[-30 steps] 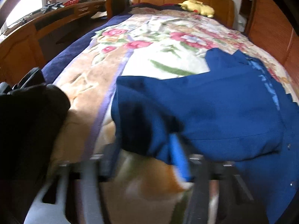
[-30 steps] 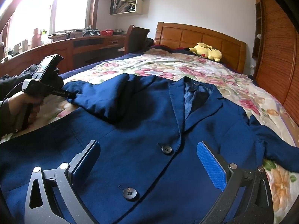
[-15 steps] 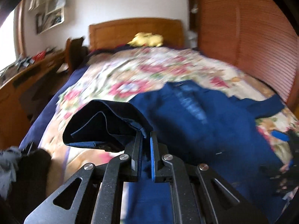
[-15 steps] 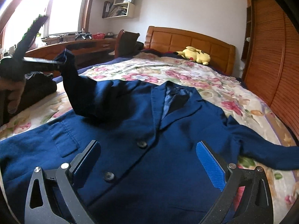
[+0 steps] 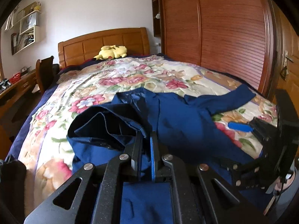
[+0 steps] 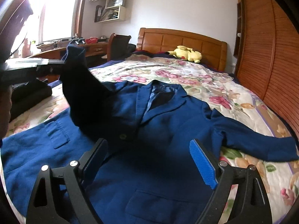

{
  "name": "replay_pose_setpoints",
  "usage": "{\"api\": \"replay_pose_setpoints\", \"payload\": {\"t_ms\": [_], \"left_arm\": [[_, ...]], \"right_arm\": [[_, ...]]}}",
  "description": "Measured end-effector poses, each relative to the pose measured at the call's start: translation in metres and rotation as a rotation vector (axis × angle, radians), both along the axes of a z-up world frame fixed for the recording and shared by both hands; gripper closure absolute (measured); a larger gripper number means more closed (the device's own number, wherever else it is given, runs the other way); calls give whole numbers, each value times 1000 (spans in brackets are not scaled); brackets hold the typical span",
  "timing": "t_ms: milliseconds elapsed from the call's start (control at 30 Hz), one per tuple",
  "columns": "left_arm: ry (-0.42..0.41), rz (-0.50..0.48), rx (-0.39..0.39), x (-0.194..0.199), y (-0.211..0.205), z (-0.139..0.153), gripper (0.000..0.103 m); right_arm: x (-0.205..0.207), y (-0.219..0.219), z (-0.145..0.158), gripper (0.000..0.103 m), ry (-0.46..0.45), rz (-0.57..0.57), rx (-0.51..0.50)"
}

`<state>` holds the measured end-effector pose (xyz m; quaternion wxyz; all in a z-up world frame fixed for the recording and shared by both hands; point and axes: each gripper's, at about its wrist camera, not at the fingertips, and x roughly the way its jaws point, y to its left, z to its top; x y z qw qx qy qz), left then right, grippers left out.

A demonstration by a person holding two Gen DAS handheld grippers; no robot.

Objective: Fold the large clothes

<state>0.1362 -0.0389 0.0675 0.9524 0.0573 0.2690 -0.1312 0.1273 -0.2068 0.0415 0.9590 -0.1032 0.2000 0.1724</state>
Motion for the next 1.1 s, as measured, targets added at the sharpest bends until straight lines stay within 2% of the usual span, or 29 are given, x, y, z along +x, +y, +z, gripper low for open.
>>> {"api": "replay_pose_setpoints", "payload": {"t_ms": [100, 233, 300, 367, 433, 500, 567, 767, 1100], "left_arm": [[2, 12, 7, -9, -3, -7, 95], [-10, 23, 42, -21, -8, -21, 87], [-11, 25, 33, -26, -6, -24, 70], [-28, 25, 20, -33, -3, -27, 59], [-28, 22, -3, -40, 1, -30, 55], [-26, 28, -23, -45, 7, -33, 38], [-41, 51, -44, -53, 15, -37, 26], [-39, 114, -23, -64, 38, -48, 26], [-64, 199, 10, -81, 76, -61, 26]], "right_arm": [[0, -5, 1, 13, 7, 0, 21], [-1, -7, 2, 13, 7, 0, 32], [0, -7, 1, 13, 9, 1, 32], [1, -6, 1, 13, 10, 3, 31], [2, -5, 1, 13, 6, 1, 31], [2, -5, 1, 13, 1, 4, 35], [1, -4, 0, 15, -1, 16, 34], [3, 4, -4, 22, 24, 65, 32], [4, 39, -9, 26, 55, 176, -14]]}}
